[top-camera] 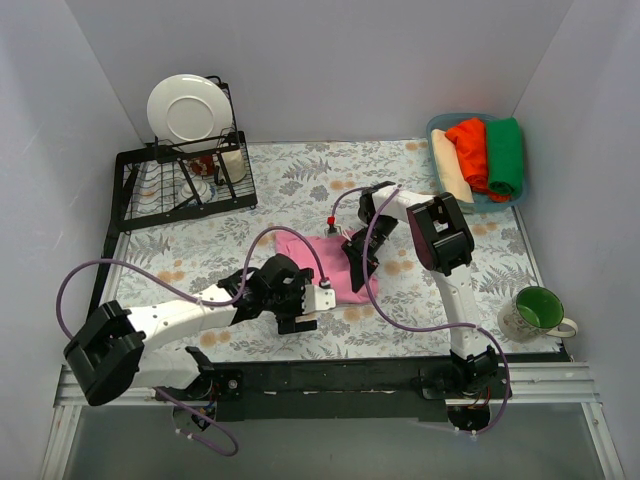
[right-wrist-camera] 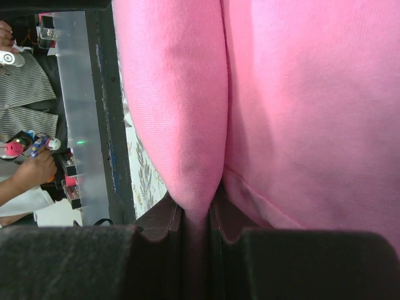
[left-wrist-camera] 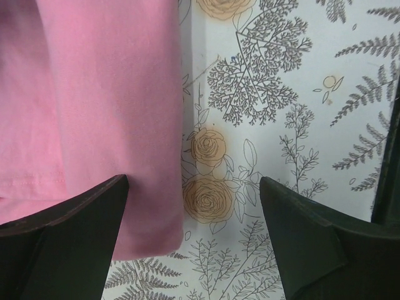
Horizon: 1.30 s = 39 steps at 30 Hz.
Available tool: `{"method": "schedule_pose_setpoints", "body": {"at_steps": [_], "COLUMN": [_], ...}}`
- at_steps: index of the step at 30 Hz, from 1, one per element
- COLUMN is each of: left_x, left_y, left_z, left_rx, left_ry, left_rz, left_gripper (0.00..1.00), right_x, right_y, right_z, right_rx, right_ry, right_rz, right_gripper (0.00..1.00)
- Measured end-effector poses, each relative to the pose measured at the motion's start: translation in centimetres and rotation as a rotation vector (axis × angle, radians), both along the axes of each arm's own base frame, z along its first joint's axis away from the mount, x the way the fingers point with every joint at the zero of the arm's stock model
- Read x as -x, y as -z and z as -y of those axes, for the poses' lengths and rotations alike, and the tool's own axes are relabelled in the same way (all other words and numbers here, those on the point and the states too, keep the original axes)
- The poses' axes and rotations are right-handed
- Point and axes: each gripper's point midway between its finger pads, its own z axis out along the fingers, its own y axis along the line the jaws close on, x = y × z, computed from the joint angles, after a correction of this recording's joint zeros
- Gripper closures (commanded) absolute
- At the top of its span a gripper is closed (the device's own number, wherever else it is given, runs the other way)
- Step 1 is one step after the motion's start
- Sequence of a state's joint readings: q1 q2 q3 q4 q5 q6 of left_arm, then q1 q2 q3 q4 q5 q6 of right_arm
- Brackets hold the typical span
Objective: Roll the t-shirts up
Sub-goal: Roll the T-shirt to the center of the board.
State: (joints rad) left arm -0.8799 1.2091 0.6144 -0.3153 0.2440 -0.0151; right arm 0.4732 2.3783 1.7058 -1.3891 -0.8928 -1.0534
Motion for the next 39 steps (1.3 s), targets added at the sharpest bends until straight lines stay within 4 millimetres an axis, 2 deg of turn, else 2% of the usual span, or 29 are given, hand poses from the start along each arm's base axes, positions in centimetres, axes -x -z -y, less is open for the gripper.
{"method": "schedule_pose_setpoints", "body": {"at_steps": [6,8,9,10,11,14,15,16,17,18,19,20,22,23,27,29,31,33,34,36,39], "left_x": [-1.5,-2.4,-3.0,-3.3,-3.6,-4.5,-4.8,-5.1,-5.3,-5.4,-5.5,-5.5,-5.5,-5.6,-5.8,-5.6,-5.4,-5.0,-4.7,-4.1,-3.2], "left_y": [2.5,3.1,3.0,3.0,3.1,3.2,3.2,3.2,3.1,3.0,3.0,2.9,2.9,2.8,2.4,2.3,2.1,2.0,1.9,1.7,1.4], "left_z": [-0.6,-0.6,-0.4,-0.4,-0.4,-0.4,-0.3,-0.2,-0.1,0.0,0.0,0.0,-0.1,-0.2,-0.3,-0.5,-0.6,-0.5,-0.4,-0.1,0.3], "left_rx": [-0.056,-0.056,-0.047,-0.042,-0.040,-0.051,-0.053,-0.057,-0.058,-0.060,-0.062,-0.064,-0.062,-0.058,-0.013,0.003,0.018,0.030,0.038,0.051,0.077], "left_ry": [-0.020,-0.030,-0.033,-0.036,-0.035,-0.008,0.000,0.008,0.012,0.019,0.024,0.031,0.042,0.042,0.047,0.045,0.043,0.046,0.048,0.052,0.050], "left_rz": [0.009,0.013,0.026,0.031,0.037,0.072,0.082,0.088,0.087,0.083,0.076,0.066,0.031,0.013,-0.140,-0.219,-0.289,-0.350,-0.384,-0.450,-0.549], "left_gripper": [0.18,0.22,0.26,0.39,0.45,0.74,0.77,0.80,0.85,0.85,0.85,0.86,0.87,0.87,0.89,0.91,0.91,0.91,0.91,0.91,0.91], "right_x": [0.0,0.0,0.0,0.0,0.0,-0.1,-0.1,-0.1,-0.1,-0.1,-0.1,-0.1,0.8,0.6,-3.0,-4.5,-4.6,-3.5,-2.6,-0.8,0.8], "right_y": [0.0,0.0,0.0,0.1,0.1,0.1,0.1,0.1,0.1,0.1,0.0,-0.2,-2.6,-3.0,-3.1,-4.2,-6.4,-8.1,-8.2,-7.8,-5.9], "right_z": [0.0,0.0,0.0,0.0,0.0,0.1,0.1,0.1,0.1,0.2,0.2,0.2,0.3,0.6,3.2,5.1,6.0,5.6,4.9,3.4,1.9], "right_rx": [0.003,0.004,0.005,0.006,0.006,0.008,0.008,0.008,0.008,0.008,0.006,0.004,-0.004,-0.011,-0.045,-0.060,-0.111,-0.174,-0.208,-0.258,-0.279], "right_ry": [0.003,0.004,0.005,0.006,0.007,0.009,0.009,0.009,0.011,0.012,0.017,0.029,0.086,0.084,0.117,0.163,0.189,0.152,0.109,0.013,-0.090], "right_rz": [-0.003,-0.004,-0.005,-0.006,-0.008,-0.009,-0.009,-0.009,-0.010,-0.010,-0.013,-0.023,-0.106,-0.067,0.357,0.616,0.836,1.030,1.081,1.115,1.092], "right_gripper": [0.99,0.99,0.99,0.99,0.99,0.99,0.98,0.88,0.69,0.46,0.02,0.01,0.01,0.01,0.01,0.01,0.01,0.01,0.01,0.01,0.01]}}
